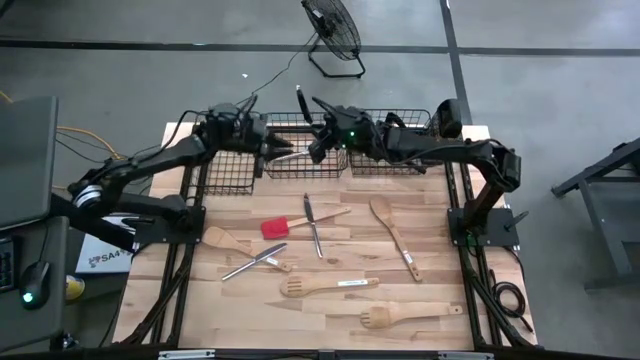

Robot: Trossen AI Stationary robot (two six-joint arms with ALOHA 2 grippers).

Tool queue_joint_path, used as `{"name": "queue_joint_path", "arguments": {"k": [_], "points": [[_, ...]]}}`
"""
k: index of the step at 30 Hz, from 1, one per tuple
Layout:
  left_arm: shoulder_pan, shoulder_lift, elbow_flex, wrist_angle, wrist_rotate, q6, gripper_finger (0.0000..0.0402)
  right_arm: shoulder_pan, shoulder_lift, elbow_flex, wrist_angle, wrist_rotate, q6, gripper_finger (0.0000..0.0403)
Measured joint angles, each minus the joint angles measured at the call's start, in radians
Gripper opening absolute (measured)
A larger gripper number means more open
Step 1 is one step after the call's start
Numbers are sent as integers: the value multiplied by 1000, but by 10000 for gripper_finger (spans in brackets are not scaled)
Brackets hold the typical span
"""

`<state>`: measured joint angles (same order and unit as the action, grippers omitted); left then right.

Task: Pick & Place Kitchen Items
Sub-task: Put the table knife into the middle wire basket

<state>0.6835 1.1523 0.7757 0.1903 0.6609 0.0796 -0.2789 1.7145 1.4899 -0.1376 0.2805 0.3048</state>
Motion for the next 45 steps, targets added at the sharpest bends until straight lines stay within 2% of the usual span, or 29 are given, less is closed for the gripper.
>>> {"name": "queue_joint_path", "arguments": {"k": [4,8,11,18,22,33,40,45], "points": [[80,111,0,189,203,-118,86,-24,0,0,56,-81,-32,31],[111,214,0,350,304,-217,93,-37,0,0,107,-137,-53,31],[108,274,0,467,327,-281,122,-45,0,0,141,-208,-70,31],[100,340,0,608,328,-372,231,-44,0,0,164,-257,-95,31],[93,340,2,629,298,-377,259,-37,6,0,183,-274,-103,31],[28,341,2,747,301,-430,262,-26,8,0,261,-287,-119,31],[-32,341,38,750,299,-433,262,-7,17,0,260,-282,-126,31],[-27,341,41,742,333,-451,234,-1,17,0,261,-282,-130,31]]}}
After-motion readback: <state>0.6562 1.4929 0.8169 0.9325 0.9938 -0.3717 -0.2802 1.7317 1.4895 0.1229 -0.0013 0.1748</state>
